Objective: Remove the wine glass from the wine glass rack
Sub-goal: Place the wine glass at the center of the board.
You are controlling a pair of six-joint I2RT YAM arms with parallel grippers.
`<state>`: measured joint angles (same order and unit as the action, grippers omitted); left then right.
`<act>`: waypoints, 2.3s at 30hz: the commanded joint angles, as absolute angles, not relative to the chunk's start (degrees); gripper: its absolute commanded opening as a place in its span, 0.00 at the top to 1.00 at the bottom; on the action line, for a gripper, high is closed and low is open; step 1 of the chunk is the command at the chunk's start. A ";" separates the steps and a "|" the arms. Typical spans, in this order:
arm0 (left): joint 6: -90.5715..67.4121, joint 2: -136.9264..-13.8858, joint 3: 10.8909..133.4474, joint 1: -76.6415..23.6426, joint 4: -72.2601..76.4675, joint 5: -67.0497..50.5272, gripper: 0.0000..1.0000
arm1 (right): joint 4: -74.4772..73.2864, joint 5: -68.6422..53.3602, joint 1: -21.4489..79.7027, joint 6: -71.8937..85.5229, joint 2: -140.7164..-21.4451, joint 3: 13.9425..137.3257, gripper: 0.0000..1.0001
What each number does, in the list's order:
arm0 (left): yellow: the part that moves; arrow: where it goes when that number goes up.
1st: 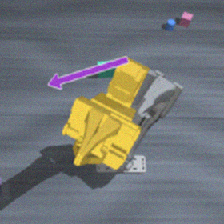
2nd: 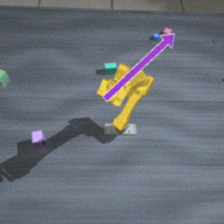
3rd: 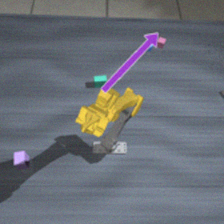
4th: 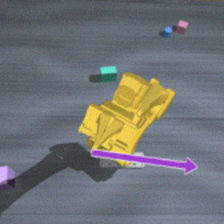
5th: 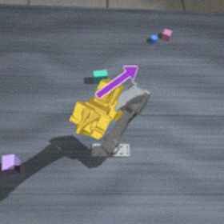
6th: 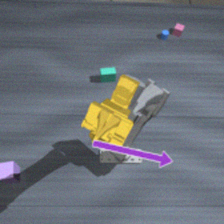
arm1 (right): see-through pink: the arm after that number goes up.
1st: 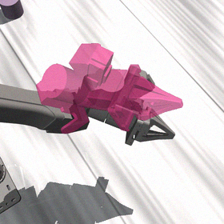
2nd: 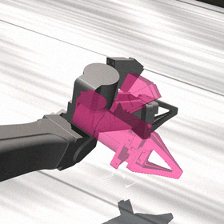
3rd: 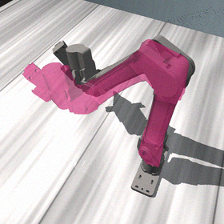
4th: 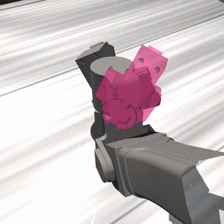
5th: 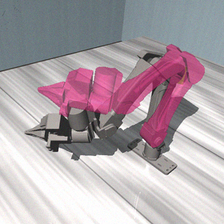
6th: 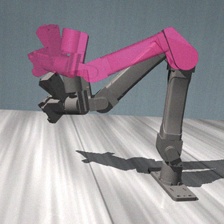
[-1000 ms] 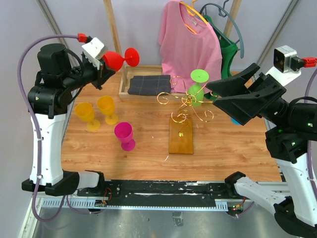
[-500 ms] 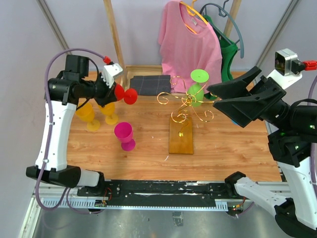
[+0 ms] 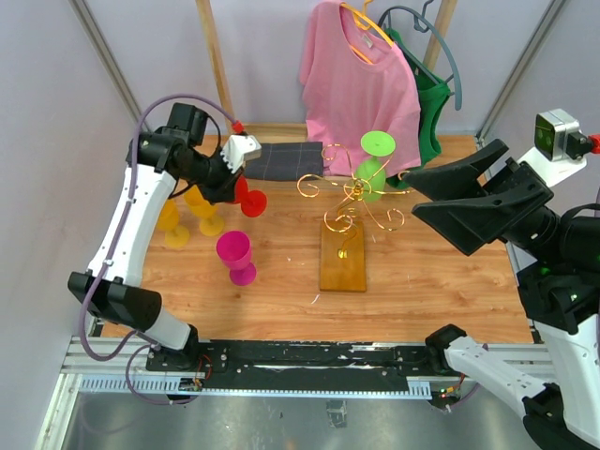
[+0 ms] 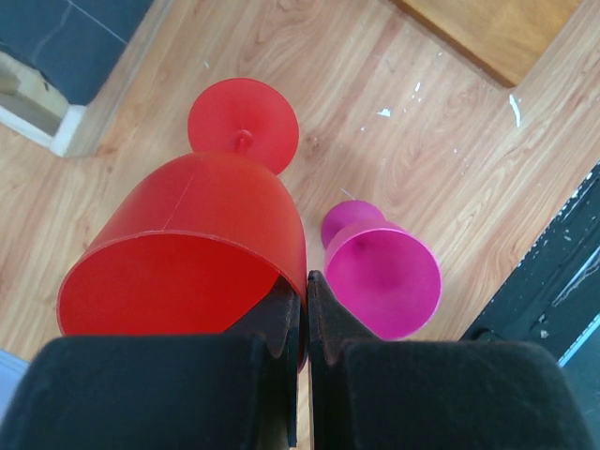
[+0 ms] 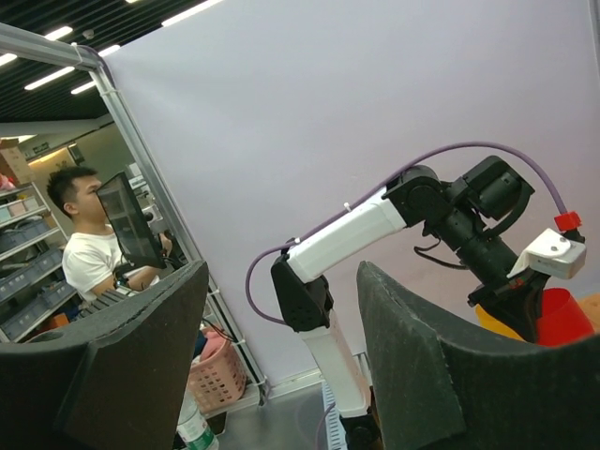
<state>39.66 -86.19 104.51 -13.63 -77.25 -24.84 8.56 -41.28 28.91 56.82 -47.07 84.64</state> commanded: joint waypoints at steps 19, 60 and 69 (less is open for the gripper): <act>47.31 -97.91 104.63 -17.10 -77.07 -14.23 1.00 | 2.79 -37.14 28.56 52.53 -41.93 84.60 0.35; 46.12 -107.43 103.90 -19.28 -74.91 -12.25 1.00 | -2.73 -33.32 28.65 49.14 -39.01 84.74 0.34; 45.49 -107.45 103.29 -19.65 -74.89 -13.36 0.81 | -2.74 -33.57 28.65 48.96 -39.46 85.19 0.34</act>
<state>46.02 -107.11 102.89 -19.11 -75.13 -11.94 -3.36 -34.17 28.91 49.74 -39.29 83.85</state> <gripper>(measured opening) 0.131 0.664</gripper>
